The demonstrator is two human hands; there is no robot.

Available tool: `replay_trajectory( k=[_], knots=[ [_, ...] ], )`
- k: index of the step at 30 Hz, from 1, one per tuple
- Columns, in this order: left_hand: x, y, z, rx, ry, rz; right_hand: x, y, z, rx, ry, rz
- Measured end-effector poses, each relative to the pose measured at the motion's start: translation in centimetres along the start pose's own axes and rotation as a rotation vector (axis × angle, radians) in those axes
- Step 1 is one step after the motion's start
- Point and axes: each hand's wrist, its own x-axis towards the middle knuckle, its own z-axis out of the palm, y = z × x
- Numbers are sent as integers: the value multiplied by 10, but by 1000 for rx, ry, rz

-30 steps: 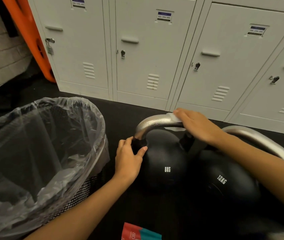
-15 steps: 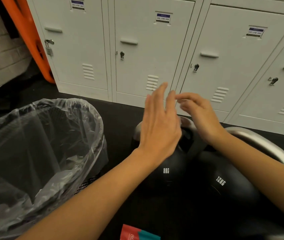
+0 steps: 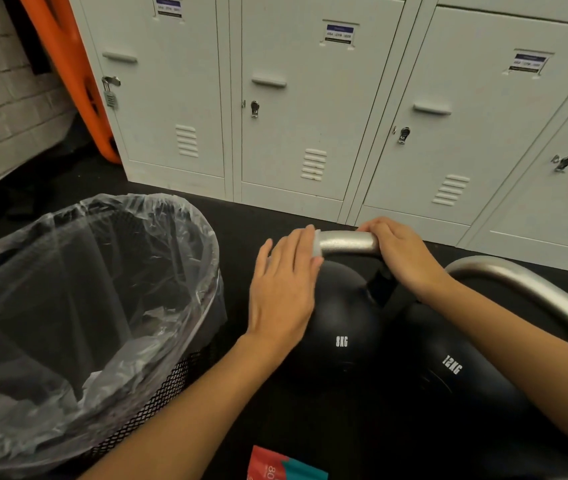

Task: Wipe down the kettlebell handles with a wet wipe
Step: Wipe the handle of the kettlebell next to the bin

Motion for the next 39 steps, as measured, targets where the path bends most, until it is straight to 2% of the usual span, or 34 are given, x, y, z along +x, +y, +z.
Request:
replay_trajectory(
  k=[2,6,7,10,12,14,19,22,25,30,32,35,37,39],
  knots=[
    [-12,-7,3,-105,-43,-80,-1,1,1,-5,8,-8],
    [-26,-12,6,-458,-172,-346,-5,1,1,5,-12,3],
    [-25,-11,5,-486,-164,-355,-5,1,0,5,-22,7],
    [-8,-4,1,-409,-61,-174,-5,0,-2,-18,-71,27],
    [7,-2,2,-305,-48,-37,-5,0,-4,-20,-99,27],
    [13,-2,3,-313,-61,-18,-4,-1,-5,-9,-122,37],
    [-22,-2,13,-703,-54,-436,-4,-1,-7,-5,-151,47],
    [-33,-8,17,-766,-91,-512,-3,0,-7,0,-155,54],
    [-22,-6,13,-695,-73,-460,-2,1,-7,-14,-159,52],
    [14,15,0,-235,-41,-190,-2,1,-7,-23,-161,41],
    [26,17,-5,-224,-77,-183,-2,1,-7,-28,-161,42],
    [43,18,-13,-438,-202,-353,-1,2,-7,-19,-150,34],
    [46,13,-16,-661,-282,-588,-2,3,-6,-12,-142,30],
    [38,6,-15,-901,-276,-827,-2,4,-6,-13,-135,24]
  ],
)
